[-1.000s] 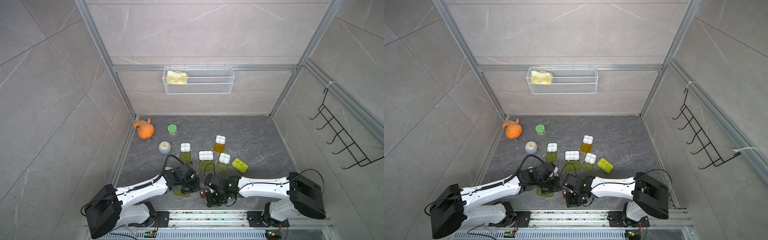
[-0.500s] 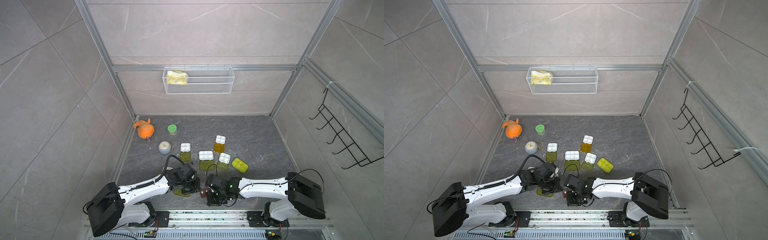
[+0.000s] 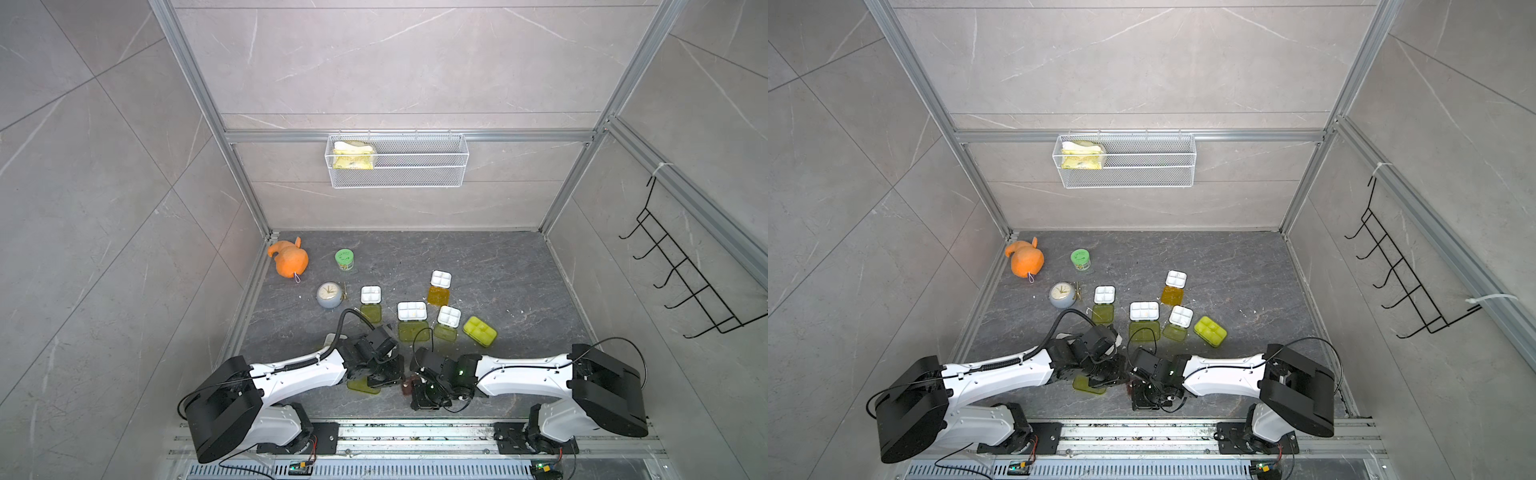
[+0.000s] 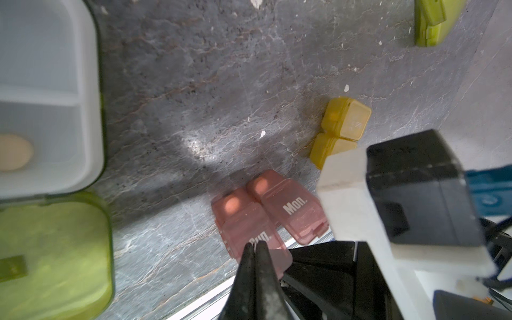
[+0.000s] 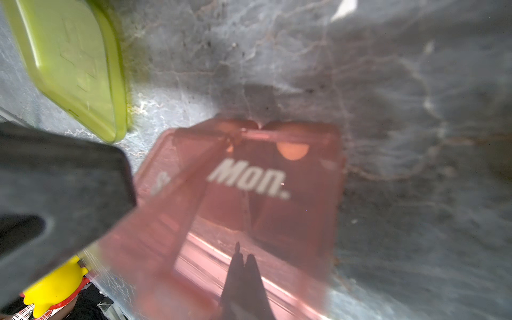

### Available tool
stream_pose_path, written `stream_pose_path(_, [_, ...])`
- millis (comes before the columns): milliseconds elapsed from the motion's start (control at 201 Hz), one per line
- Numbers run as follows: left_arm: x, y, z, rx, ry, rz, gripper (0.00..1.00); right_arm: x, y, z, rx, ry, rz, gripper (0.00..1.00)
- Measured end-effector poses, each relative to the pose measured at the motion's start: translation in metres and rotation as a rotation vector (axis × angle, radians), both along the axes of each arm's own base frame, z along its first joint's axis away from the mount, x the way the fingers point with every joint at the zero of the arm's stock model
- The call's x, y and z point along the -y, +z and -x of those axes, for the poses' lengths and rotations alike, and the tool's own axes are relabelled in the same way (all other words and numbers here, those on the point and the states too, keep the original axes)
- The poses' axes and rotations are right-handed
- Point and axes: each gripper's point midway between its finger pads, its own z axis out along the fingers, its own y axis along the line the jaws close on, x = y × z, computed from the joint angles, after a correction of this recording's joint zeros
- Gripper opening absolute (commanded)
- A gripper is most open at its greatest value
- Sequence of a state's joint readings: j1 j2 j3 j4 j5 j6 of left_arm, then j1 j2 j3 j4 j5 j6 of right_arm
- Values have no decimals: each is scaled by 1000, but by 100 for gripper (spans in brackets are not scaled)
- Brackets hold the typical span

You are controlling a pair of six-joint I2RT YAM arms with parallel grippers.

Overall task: Close pillboxes
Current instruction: Close the lid on the pillbox.

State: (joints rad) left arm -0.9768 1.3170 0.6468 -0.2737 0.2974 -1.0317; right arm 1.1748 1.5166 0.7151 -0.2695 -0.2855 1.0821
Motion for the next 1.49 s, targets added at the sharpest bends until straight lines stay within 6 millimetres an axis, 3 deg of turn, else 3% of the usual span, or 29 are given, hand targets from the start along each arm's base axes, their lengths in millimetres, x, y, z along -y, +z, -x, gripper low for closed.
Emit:
stream_pose_path(329, [11,-3,5,-16,-36,1,0,10,-9,-1,-4,-16,23,0])
stream_pose_path(1030, [12,2,16,-4,-60,14,0,6,-10,-7,2,-27,10,0])
stream_pose_path(1324, [-4,-17,23,-24,-43,-34,0,7,-10,-11,2,-39,9,0])
stream_pose_path(1493, [-1,-20,21,-26,-42,-36,0,7,-10,-11,2,-41,9,0])
